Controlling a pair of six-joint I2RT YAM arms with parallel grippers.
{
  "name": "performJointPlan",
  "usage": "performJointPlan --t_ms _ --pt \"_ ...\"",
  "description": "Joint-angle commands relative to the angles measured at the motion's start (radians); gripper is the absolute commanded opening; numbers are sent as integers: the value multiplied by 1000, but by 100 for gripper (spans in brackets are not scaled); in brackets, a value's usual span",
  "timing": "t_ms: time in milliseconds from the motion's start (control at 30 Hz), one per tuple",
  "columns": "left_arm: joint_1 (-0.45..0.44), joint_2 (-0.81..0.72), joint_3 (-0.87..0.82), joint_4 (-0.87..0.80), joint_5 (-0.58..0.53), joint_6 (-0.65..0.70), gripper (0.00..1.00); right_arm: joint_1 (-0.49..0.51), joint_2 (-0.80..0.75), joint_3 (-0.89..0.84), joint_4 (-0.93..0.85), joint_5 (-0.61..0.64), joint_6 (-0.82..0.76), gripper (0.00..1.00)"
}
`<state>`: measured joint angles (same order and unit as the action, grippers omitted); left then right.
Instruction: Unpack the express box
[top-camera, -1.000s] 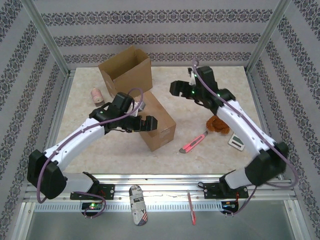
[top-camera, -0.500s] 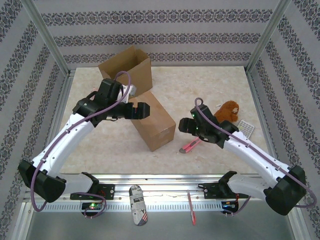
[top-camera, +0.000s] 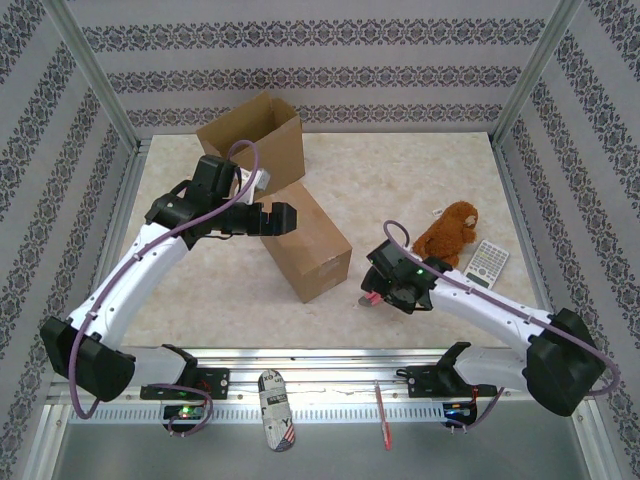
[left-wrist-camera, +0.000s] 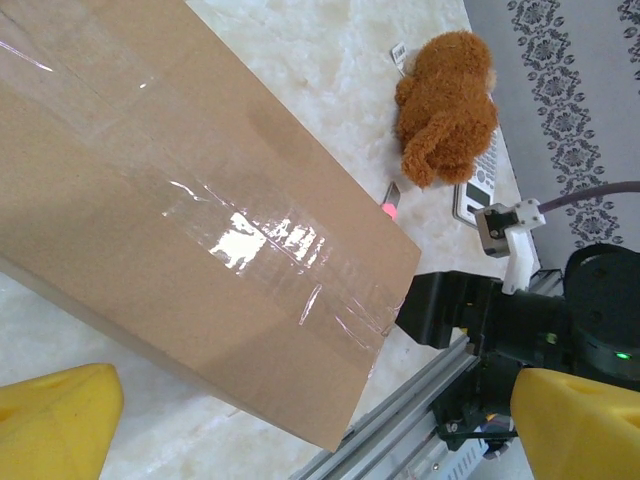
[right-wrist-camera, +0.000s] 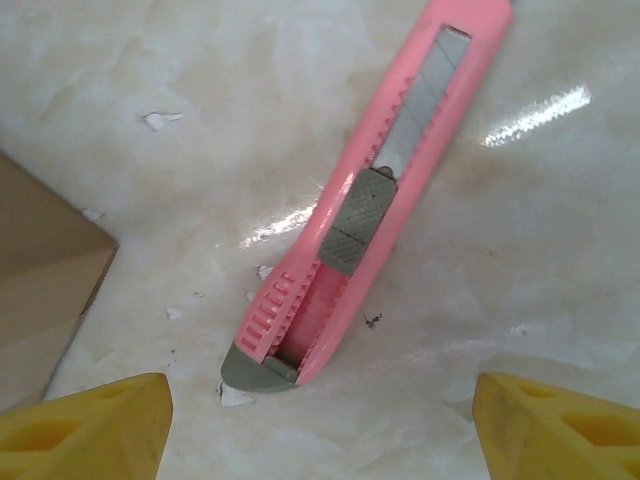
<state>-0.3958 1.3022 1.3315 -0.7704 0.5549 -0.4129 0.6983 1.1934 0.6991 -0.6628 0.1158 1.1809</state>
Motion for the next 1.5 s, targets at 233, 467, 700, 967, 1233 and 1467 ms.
performJointPlan --t_ms 233,467,700,967,1233,1467 --pt "27 17 -32 50 71 51 100 -30 164 37 29 -37 94 80" --pt "35 32 -28 44 71 65 100 -63 238 64 63 -57 67 79" --pt "38 53 -20 46 71 68 100 -75 288 77 82 -66 47 79" --pt "39 65 -28 49 77 68 100 -87 370 98 92 -67 16 67" --pt "40 57 -38 50 77 62 100 -86 387 74 135 -80 4 51" --pt "40 34 -48 50 77 44 100 -86 359 22 187 -83 -6 44"
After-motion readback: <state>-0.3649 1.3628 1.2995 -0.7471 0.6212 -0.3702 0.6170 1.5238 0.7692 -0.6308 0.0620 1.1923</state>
